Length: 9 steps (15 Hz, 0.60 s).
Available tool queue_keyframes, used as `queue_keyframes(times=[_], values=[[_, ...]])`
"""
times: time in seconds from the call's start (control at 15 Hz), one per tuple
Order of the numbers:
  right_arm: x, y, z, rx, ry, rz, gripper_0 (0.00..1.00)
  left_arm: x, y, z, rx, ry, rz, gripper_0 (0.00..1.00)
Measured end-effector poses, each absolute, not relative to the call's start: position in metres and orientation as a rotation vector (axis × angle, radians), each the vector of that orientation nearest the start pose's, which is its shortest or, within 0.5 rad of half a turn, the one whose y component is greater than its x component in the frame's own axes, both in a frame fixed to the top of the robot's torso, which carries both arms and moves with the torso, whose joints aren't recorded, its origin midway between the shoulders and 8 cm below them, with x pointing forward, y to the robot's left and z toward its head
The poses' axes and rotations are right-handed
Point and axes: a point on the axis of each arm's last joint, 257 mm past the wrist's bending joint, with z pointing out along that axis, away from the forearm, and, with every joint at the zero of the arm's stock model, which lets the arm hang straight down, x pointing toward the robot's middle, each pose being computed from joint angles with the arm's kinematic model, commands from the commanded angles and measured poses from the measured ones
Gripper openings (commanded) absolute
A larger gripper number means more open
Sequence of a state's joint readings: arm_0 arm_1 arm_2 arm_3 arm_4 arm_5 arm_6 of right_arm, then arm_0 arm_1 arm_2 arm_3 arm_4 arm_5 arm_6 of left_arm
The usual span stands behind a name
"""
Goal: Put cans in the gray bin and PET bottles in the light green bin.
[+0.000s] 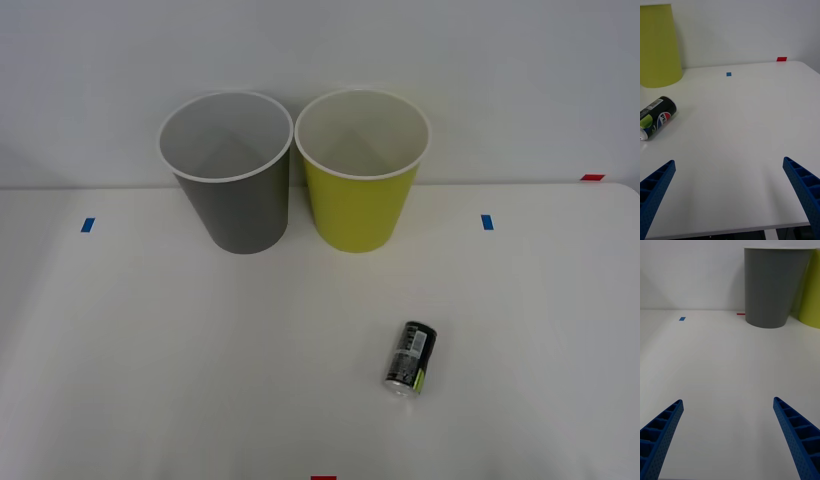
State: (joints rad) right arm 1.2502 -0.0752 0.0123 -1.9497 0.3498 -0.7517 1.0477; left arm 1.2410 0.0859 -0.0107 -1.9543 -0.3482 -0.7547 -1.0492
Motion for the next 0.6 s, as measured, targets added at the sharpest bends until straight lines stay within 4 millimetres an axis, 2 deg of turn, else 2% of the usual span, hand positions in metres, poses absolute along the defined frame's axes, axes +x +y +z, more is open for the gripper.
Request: queue_keyframes(times=[0.6], values=[[0.1522,-0.2888,-0.2819,0.079,1.693,-0.004,1.00,0.1560,0.2884,-0.2782,-0.063,1.681,-0.001,0.82]])
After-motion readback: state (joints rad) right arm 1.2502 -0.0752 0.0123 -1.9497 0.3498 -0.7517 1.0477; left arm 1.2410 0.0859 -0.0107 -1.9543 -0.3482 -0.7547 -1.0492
